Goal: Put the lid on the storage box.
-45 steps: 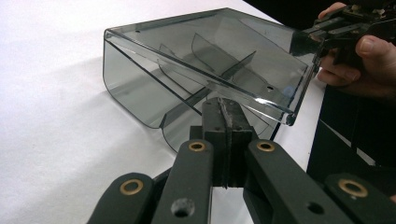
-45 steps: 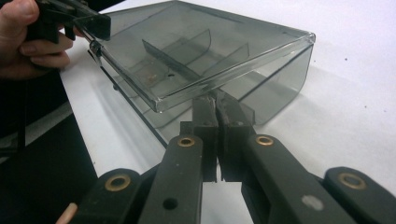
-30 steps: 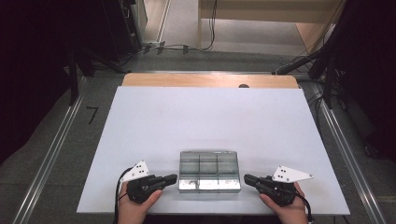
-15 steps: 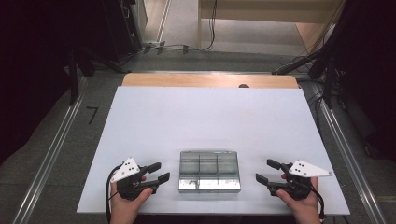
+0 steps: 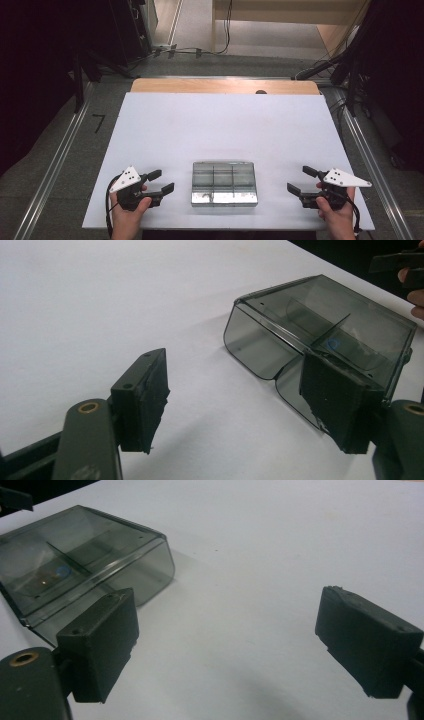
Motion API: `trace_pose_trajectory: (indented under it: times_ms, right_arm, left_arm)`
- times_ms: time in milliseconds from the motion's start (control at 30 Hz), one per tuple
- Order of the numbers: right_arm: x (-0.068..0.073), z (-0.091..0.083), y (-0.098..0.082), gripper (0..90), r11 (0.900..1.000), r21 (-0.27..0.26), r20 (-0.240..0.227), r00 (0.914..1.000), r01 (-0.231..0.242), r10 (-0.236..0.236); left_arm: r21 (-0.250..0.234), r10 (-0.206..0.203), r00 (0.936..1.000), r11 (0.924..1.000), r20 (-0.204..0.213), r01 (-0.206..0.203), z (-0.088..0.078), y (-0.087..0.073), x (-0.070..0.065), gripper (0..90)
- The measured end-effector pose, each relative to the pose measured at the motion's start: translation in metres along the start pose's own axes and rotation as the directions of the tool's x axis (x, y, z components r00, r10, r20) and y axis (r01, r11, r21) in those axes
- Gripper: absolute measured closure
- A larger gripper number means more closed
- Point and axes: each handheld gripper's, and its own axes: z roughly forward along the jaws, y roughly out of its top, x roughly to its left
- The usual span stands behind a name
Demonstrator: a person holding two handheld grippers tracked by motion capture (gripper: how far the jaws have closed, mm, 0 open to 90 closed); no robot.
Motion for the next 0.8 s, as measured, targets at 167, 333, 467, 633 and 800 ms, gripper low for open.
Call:
trace_pose_trajectory:
  times_ms: [167, 333, 467, 633, 800]
  right_arm:
    - [-0.011, -0.005, -0.003, 7.8, 1.0, -0.007, 0.013, 0.9999, -0.011, 0.011]
    - [-0.022, -0.01, -0.005, 7.3, 1.0, -0.021, 0.022, 0.9995, -0.021, 0.021]
    - [-0.03, -0.014, -0.007, 7.3, 0.999, -0.029, 0.038, 0.9989, -0.027, 0.028]
    - [-0.041, -0.019, -0.01, 7.2, 0.998, -0.042, 0.055, 0.9974, -0.043, 0.045]
    - [-0.049, -0.022, -0.012, 1.9, 0.998, -0.038, 0.066, 0.9962, -0.054, 0.056]
  left_arm:
    - [-0.009, -0.012, 0.9999, 0.9999, -0.002, 0.012, -0.004, 0.0, 0.006, 20.1]
    - [-0.013, -0.025, 0.9996, 0.9996, 0.008, 0.026, -0.008, 0.0, 0.012, 15.7]
    - [-0.017, -0.021, 0.9998, 0.9996, 0.005, 0.021, -0.011, 0.001, 0.017, 13.1]
    - [-0.03, -0.013, 0.9999, 0.9995, 0.01, 0.014, -0.014, 0.001, 0.02, 9.4]
    - [-0.031, -0.019, 0.9996, 0.9993, 0.02, 0.019, -0.017, 0.003, 0.025, 7.8]
